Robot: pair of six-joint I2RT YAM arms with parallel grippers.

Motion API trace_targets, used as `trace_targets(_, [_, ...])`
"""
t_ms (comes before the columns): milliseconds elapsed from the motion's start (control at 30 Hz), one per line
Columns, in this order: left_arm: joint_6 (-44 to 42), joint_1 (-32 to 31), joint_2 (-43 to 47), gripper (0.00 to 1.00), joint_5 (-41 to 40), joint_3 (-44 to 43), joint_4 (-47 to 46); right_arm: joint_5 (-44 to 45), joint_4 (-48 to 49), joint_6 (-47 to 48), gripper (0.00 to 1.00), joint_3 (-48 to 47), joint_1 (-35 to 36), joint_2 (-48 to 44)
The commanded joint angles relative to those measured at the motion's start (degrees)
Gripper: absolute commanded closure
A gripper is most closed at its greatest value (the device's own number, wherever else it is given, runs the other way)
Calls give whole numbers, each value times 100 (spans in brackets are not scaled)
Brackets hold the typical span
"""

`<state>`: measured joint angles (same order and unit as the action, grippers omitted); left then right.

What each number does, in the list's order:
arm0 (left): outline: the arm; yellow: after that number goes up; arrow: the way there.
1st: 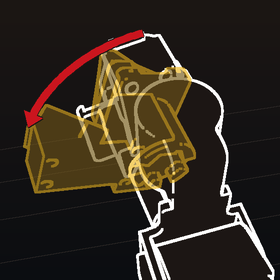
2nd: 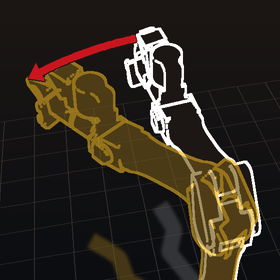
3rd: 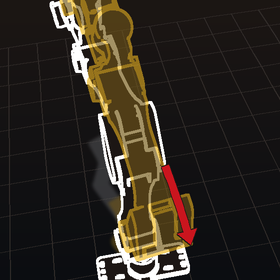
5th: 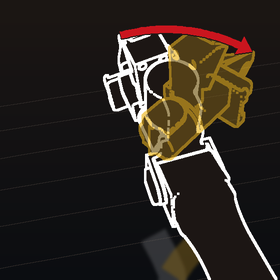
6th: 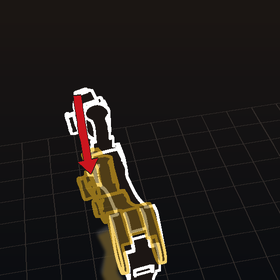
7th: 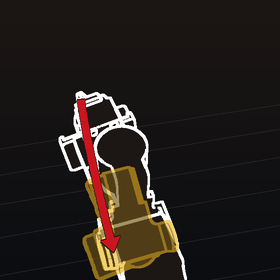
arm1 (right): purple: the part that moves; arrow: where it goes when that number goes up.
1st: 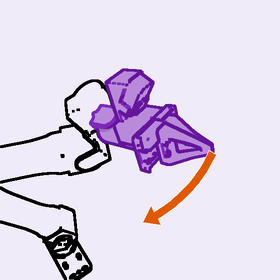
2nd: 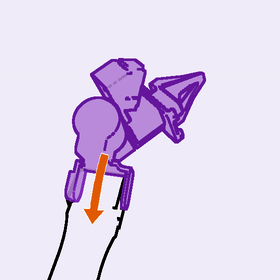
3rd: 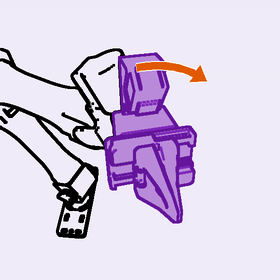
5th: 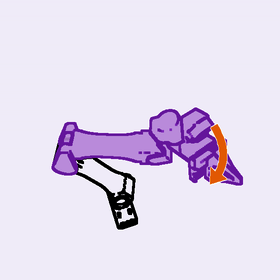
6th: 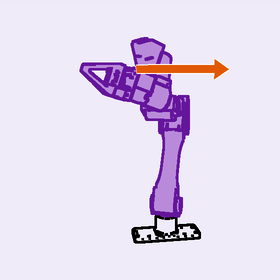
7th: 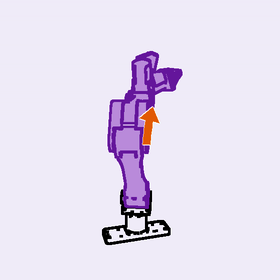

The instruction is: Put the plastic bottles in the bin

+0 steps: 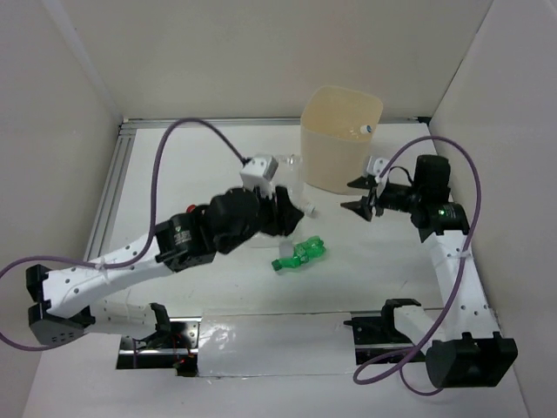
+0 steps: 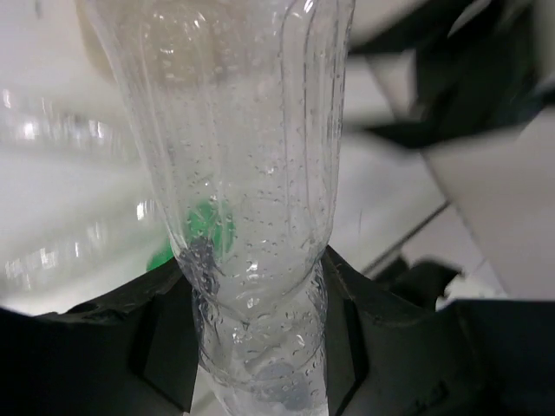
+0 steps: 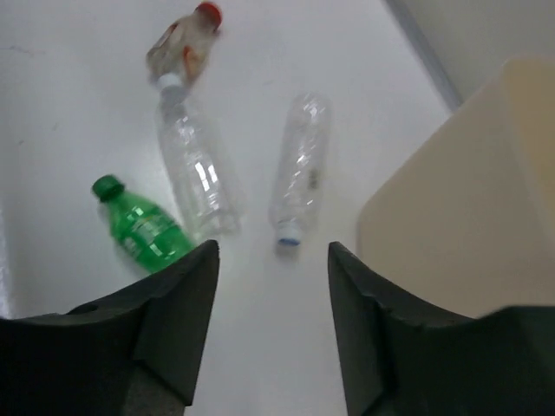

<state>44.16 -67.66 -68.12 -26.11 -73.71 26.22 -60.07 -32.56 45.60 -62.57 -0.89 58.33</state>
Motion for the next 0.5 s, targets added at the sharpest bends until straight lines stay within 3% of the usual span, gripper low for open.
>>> trace_targets(0, [-1794,925,-754,97,190,-599,-1528,320,-567,721,38,771,9,-259])
trace_targets(33, [-1893,1139,-947,97,342,-888,-2237,373,-620,722,29,990,9,-321])
trace_targets(67, [-1989,1341,-1140,97,517,-1021,-2618,426,-699,722,26,1079,9,-322])
trace_targets(167, [-2000,2000,-2141,97,966,-1863,-3524,488,-840,801,26,1403,9,-454])
trace_targets(233, [-1771,2344,-3055,97,1151,-2865,-3649,558,-840,801,53,1562,-43,-585])
trace_targets(300, [-1596,2502,-3557,97,1152,-3384,-4043,628,-779,801,68,1773,-43,-638])
trace_targets(333, [-1438,2616,-3777,97,1239,-3830,-4176,681,-779,801,73,1835,-43,-690])
trace_targets(467, [-1016,2776,-4779,93,1301,-4982,-4336,734,-787,800,73,2063,-96,-744])
